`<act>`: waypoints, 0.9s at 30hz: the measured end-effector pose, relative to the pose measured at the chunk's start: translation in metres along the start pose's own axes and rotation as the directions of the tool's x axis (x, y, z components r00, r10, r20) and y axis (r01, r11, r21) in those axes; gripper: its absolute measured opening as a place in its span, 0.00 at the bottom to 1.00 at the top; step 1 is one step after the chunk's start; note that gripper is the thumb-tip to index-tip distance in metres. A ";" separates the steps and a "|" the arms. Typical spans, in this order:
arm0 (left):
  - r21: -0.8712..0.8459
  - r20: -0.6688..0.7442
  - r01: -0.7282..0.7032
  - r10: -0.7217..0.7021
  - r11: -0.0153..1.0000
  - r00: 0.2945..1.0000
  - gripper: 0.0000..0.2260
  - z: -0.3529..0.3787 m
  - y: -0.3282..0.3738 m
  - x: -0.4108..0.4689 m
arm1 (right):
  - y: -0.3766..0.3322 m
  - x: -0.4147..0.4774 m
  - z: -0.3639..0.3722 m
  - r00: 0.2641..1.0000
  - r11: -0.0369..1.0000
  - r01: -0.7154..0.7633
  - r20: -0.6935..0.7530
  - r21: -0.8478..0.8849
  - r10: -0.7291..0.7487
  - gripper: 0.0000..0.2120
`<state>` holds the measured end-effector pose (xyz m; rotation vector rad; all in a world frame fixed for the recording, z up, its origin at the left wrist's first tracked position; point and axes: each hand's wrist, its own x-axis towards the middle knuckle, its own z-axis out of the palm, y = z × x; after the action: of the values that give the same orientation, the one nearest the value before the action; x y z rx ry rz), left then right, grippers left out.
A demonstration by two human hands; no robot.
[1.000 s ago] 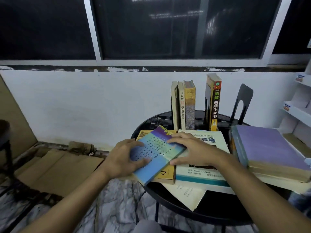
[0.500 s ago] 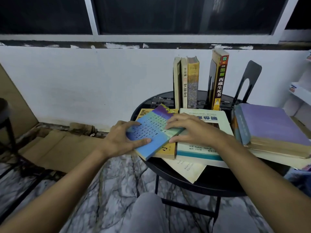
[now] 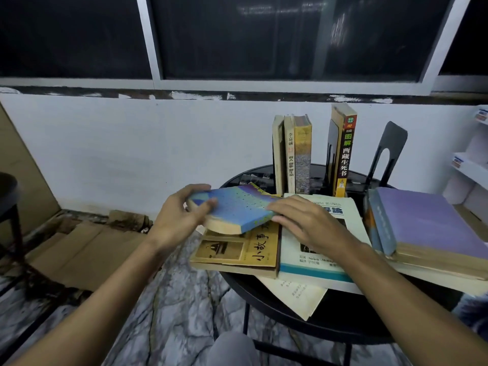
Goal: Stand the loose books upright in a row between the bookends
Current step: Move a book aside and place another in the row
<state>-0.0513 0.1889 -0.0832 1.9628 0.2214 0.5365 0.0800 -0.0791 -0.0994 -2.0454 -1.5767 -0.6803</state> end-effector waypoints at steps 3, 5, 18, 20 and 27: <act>-0.222 -0.054 -0.033 0.022 0.974 0.998 0.18 0.004 0.019 0.004 | -0.003 0.009 -0.008 0.998 0.999 -0.041 -0.050 0.017 0.041 0.14; -0.303 -0.053 -0.049 0.034 0.952 0.998 0.22 0.006 0.029 0.009 | -0.005 0.014 -0.014 0.994 0.997 -0.071 -0.081 0.019 0.072 0.14; -0.151 0.069 -0.157 0.169 0.976 0.983 0.42 0.014 0.046 0.055 | -0.007 0.023 -0.031 0.970 0.981 -0.188 -0.148 0.041 0.192 0.14; -0.121 0.045 -0.184 0.190 0.975 0.981 0.46 0.022 0.046 0.057 | -0.008 0.023 -0.031 0.965 0.975 -0.211 -0.146 0.069 0.219 0.14; -0.109 0.048 -0.266 0.273 0.958 0.961 0.50 0.059 0.053 0.062 | -0.008 0.026 -0.038 0.937 0.936 -0.296 -0.132 0.193 0.323 0.19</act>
<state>0.0265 0.1421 -0.0401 1.9181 -0.1139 0.6484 0.0735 -0.0822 -0.0533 -1.9958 -1.1439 -0.5557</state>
